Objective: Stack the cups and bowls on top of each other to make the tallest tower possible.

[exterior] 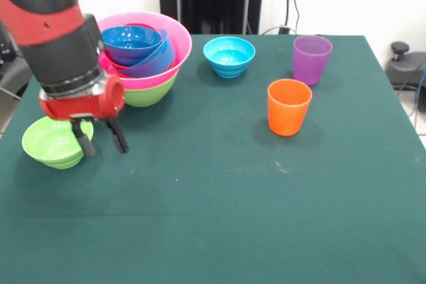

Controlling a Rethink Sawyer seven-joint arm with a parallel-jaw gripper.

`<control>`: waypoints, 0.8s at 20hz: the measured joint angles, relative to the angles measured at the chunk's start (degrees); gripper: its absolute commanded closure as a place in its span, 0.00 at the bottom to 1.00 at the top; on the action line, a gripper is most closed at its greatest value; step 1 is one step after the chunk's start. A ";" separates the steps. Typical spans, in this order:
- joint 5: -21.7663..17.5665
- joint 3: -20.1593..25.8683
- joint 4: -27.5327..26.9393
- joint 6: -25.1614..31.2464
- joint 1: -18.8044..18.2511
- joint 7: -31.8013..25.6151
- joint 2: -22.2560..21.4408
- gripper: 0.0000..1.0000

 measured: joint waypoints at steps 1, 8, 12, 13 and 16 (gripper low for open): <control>-0.01 0.07 0.02 0.00 -0.04 0.00 -0.39 0.00; -0.04 0.51 1.30 0.01 -2.66 0.00 -3.75 0.00; -0.15 0.50 2.15 0.01 -4.94 0.00 -4.00 0.00; -0.23 0.51 2.49 0.01 -5.84 0.00 -3.97 0.00; -0.92 0.50 3.35 0.01 -8.02 0.00 -3.90 0.00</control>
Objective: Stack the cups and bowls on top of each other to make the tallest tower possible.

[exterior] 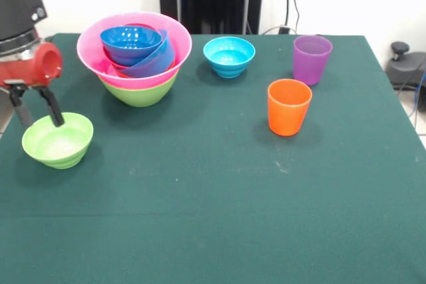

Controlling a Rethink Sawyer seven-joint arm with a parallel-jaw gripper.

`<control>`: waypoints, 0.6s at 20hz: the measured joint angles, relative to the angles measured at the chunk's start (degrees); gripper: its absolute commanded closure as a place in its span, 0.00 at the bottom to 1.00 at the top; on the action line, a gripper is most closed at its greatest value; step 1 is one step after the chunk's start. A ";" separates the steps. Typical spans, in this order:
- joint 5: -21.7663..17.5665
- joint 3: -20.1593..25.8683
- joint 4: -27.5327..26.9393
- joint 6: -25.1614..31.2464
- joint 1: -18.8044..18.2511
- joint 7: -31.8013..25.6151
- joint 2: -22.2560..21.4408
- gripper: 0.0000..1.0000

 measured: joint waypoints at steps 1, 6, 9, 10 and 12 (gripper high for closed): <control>-0.33 -0.01 0.27 0.00 -0.69 0.00 0.03 0.00; -1.91 -0.02 1.53 -0.01 -3.54 0.00 0.92 0.00; -2.76 -0.02 1.87 -0.01 -3.98 0.00 1.37 0.00; -3.29 -0.01 2.20 -0.04 -4.05 0.00 1.80 0.00; -3.49 0.00 2.43 -0.06 -4.01 0.00 2.17 0.00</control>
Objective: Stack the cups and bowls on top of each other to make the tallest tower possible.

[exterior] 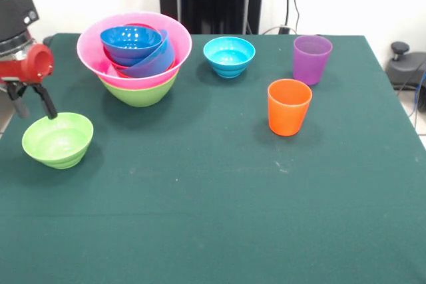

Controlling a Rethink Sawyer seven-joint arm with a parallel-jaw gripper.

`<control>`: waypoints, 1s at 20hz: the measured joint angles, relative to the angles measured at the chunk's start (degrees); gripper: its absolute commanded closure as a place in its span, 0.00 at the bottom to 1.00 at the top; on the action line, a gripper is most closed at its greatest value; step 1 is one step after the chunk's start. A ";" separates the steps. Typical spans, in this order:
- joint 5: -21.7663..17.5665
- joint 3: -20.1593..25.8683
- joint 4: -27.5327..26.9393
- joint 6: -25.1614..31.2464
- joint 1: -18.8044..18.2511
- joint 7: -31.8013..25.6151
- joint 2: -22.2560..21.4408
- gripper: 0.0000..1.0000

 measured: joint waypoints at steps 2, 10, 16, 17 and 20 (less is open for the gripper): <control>-0.29 0.00 0.49 -0.34 0.02 0.00 0.62 0.00; -1.78 0.01 0.80 -1.14 0.13 0.00 4.62 0.00; -2.64 0.02 0.78 -2.09 0.13 0.00 7.00 0.00; -2.78 0.12 0.79 -2.70 0.09 -0.01 7.49 0.00; -2.91 0.46 0.75 -4.19 0.17 -0.01 7.59 0.00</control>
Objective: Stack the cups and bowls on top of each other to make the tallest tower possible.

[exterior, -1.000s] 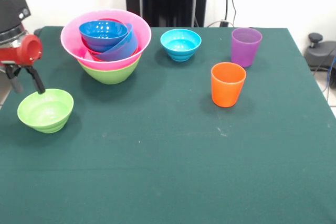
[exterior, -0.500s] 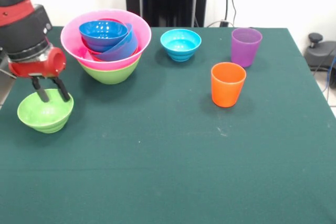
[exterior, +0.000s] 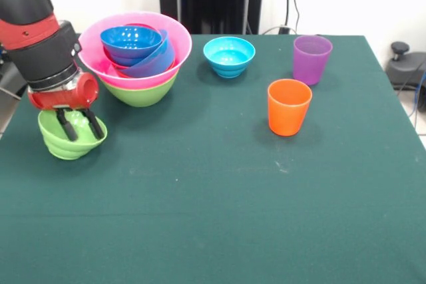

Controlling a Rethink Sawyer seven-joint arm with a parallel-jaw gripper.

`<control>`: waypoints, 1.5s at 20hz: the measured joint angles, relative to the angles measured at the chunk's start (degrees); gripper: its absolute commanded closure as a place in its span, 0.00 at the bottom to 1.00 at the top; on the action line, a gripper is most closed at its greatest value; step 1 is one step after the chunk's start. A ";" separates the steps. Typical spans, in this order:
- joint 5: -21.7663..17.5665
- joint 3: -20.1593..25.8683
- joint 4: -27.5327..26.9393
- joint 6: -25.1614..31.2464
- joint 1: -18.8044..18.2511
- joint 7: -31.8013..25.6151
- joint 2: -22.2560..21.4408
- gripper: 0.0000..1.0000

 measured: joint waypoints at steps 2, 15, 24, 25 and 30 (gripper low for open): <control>-0.40 0.00 0.02 -1.01 0.17 0.01 0.00 0.00; -0.84 -0.15 0.05 -3.14 2.16 0.01 -1.59 0.00; -0.93 -0.17 0.22 -1.45 4.56 0.01 -7.67 0.00; -0.92 -0.17 0.21 -1.24 4.74 0.01 -8.16 0.00; -0.93 -0.17 0.22 -1.09 5.23 0.01 -9.57 0.00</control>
